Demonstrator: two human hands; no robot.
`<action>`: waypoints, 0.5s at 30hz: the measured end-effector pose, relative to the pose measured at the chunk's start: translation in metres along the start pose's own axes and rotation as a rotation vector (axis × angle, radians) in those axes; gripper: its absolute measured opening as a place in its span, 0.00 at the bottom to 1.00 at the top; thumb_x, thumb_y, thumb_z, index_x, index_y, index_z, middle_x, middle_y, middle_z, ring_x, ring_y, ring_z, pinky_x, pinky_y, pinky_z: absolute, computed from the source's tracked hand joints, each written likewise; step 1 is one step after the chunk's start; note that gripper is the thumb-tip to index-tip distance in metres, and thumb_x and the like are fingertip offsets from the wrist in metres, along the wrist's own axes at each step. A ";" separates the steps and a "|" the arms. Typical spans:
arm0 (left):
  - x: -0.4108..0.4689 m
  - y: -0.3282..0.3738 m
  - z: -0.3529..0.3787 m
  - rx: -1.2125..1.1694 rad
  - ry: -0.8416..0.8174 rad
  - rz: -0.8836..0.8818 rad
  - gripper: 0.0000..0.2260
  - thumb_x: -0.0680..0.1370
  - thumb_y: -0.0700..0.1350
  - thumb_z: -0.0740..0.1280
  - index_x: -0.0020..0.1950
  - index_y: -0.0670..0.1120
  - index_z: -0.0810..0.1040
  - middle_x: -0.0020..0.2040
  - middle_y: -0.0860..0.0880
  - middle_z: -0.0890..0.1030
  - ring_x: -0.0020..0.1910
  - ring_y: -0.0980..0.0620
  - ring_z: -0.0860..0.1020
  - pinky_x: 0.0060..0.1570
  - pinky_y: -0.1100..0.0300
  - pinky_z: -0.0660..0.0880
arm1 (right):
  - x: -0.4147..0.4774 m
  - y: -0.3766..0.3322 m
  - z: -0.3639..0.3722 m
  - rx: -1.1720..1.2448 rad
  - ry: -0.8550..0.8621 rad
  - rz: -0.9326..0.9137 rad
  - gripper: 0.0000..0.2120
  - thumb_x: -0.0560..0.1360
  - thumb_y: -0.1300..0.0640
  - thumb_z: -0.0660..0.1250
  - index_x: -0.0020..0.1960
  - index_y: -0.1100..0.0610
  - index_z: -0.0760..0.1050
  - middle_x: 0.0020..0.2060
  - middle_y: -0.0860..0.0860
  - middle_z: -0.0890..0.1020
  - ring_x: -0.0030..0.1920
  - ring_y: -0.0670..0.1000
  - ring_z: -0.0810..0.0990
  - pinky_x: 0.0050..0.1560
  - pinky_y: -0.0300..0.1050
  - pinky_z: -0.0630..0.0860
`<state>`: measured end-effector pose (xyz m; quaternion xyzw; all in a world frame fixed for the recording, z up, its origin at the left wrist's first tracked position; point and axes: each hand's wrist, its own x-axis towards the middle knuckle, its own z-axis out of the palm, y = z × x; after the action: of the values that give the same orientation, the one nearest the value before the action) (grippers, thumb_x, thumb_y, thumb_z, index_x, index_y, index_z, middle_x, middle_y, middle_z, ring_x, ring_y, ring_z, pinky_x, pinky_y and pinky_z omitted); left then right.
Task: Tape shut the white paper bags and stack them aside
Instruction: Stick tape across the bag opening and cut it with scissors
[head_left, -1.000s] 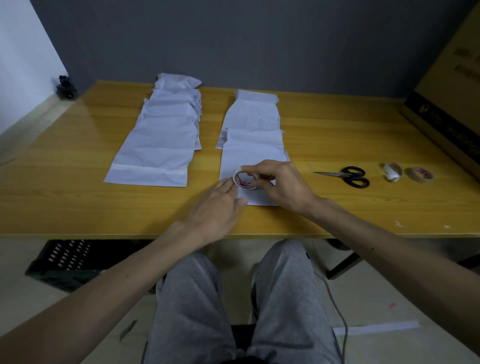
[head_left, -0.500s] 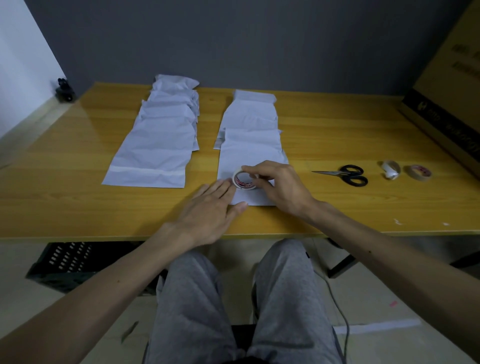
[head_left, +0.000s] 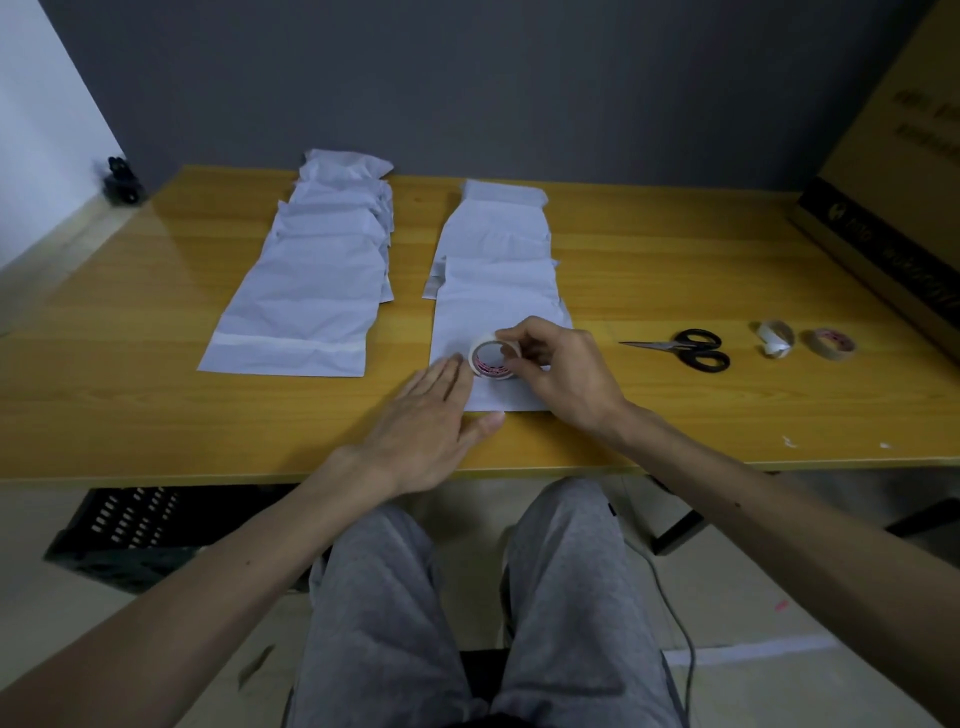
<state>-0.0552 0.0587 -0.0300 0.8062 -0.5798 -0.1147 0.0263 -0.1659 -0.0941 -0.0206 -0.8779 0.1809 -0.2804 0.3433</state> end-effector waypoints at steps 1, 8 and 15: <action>0.000 0.000 -0.001 0.020 -0.008 0.005 0.35 0.78 0.64 0.41 0.79 0.45 0.41 0.79 0.48 0.42 0.78 0.53 0.40 0.76 0.57 0.40 | -0.001 0.001 0.000 0.008 0.007 0.013 0.10 0.75 0.66 0.69 0.55 0.58 0.80 0.43 0.44 0.82 0.44 0.41 0.81 0.48 0.32 0.76; -0.003 0.002 -0.001 0.078 -0.010 -0.005 0.37 0.76 0.66 0.37 0.79 0.46 0.41 0.79 0.49 0.42 0.77 0.54 0.39 0.76 0.55 0.41 | -0.002 -0.002 0.000 -0.016 -0.001 -0.026 0.12 0.74 0.67 0.68 0.56 0.58 0.82 0.44 0.44 0.83 0.43 0.41 0.80 0.47 0.34 0.77; -0.002 0.003 -0.001 0.041 -0.002 -0.011 0.36 0.77 0.66 0.37 0.79 0.47 0.43 0.79 0.50 0.42 0.77 0.55 0.39 0.76 0.54 0.42 | -0.004 -0.002 -0.005 -0.026 0.033 0.009 0.14 0.73 0.69 0.68 0.56 0.58 0.82 0.49 0.47 0.84 0.46 0.46 0.83 0.50 0.41 0.79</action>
<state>-0.0582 0.0594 -0.0287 0.8096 -0.5777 -0.1037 0.0084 -0.1721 -0.0933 -0.0180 -0.8767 0.1941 -0.2911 0.3301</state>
